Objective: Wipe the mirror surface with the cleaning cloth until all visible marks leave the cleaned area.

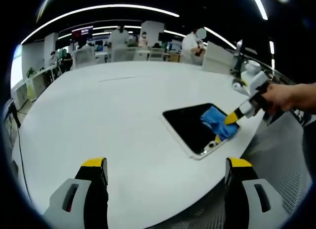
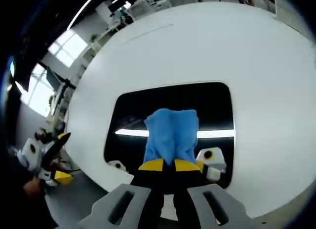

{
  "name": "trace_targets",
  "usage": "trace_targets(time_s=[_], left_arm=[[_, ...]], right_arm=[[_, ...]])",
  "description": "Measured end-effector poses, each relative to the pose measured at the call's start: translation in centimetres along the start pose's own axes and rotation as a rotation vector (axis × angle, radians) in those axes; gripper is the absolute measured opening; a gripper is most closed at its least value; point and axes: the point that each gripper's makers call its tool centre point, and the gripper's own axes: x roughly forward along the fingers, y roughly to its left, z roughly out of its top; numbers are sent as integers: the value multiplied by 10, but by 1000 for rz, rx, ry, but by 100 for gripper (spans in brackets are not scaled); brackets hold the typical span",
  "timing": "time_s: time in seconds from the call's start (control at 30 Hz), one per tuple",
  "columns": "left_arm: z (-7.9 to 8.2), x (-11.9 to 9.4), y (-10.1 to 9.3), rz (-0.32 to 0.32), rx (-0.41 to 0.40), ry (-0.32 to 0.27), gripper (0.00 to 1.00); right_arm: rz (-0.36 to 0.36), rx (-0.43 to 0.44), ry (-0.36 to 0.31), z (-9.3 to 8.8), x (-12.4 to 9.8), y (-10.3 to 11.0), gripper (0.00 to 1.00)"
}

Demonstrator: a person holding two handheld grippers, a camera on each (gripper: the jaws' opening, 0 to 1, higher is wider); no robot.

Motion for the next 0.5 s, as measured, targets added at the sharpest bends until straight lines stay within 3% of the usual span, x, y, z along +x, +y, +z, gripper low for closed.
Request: trace_targets(time_s=[0.03, 0.13, 0.2, 0.27, 0.33, 0.4, 0.5], left_arm=[[8, -2, -3, -5, -9, -35, 99], [14, -5, -2, 0, 12, -60, 99], [14, -4, -1, 6, -11, -56, 99], [8, -3, 3, 28, -18, -15, 99], [10, -3, 1, 20, -14, -26, 99], [12, -4, -1, 16, -42, -39, 99], [25, -3, -8, -26, -152, -101, 99]], right_arm=[[1, 0, 2, -2, -1, 0, 0], [3, -3, 3, -8, -4, 1, 0], [8, 0, 7, -13, -5, 2, 0], [11, 1, 9, -16, -7, 2, 0], [14, 3, 9, -17, -7, 2, 0], [12, 0, 15, -18, -8, 3, 0], [7, -12, 37, -25, -10, 5, 0]])
